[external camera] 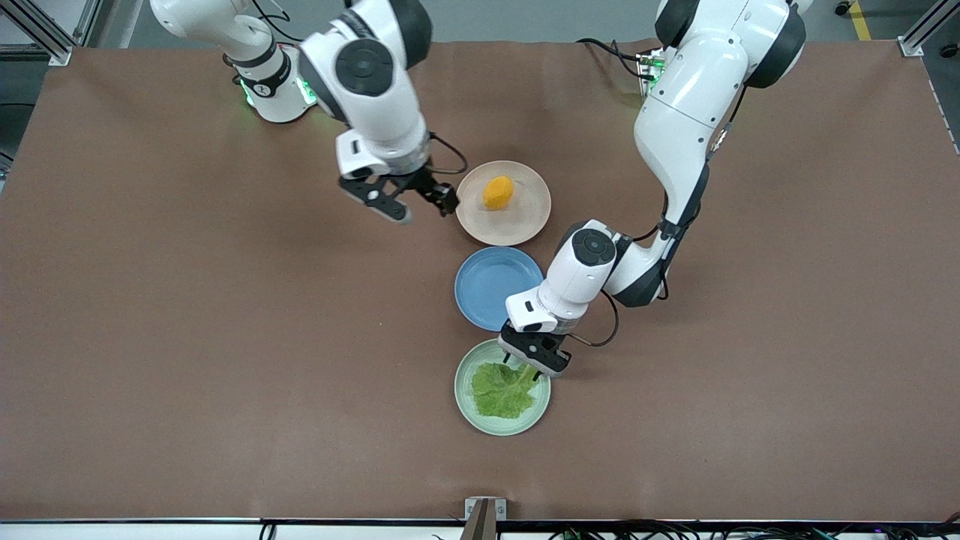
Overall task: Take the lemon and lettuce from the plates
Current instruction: 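Close the left gripper on the lettuce while the right gripper grasps the lemon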
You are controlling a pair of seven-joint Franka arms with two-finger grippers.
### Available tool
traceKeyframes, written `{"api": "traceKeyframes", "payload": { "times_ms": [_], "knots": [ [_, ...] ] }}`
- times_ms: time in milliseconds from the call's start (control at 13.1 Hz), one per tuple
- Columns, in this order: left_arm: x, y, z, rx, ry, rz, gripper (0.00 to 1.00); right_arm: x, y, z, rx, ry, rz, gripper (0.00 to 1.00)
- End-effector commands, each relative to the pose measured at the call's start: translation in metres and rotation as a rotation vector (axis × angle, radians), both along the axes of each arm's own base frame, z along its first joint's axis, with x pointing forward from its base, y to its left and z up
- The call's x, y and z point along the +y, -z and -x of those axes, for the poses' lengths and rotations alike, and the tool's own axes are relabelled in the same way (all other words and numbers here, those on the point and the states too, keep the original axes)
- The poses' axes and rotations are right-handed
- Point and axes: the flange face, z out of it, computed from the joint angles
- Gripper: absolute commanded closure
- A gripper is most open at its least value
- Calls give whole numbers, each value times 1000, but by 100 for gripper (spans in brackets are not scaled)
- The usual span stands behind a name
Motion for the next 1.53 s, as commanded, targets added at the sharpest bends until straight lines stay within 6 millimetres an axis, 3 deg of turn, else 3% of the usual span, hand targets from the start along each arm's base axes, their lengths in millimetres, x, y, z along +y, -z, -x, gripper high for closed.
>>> {"api": "traceKeyframes", "payload": {
  "times_ms": [0, 230, 459, 612, 765, 1148, 1301, 1454],
  "knots": [
    [-1, 4, -5, -32, 32, -22, 33, 31, 47, 17, 5, 45, 34, 0],
    [-1, 13, -3, -24, 34, -29, 37, 69, 81, 54, 0, 75, 43, 0],
    [4, 24, -4, -18, 31, -42, 41, 93, 119, 83, -9, 99, 49, 0],
    [5, 24, -5, -34, 47, -64, 48, 99, 144, 99, -38, 91, 15, 0],
    [4, 24, -4, -37, 55, -68, 64, 102, 163, 108, -46, 88, 9, 0],
    [3, 24, -3, -34, 50, -66, 91, 108, 196, 120, -45, 77, 23, 0],
    [-1, 21, -2, -41, 60, -67, 95, 110, 199, 122, -49, 74, 17, 0],
    [-1, 13, -4, -51, 59, -64, 99, 114, 204, 127, -49, 69, 19, 8]
  ]
}}
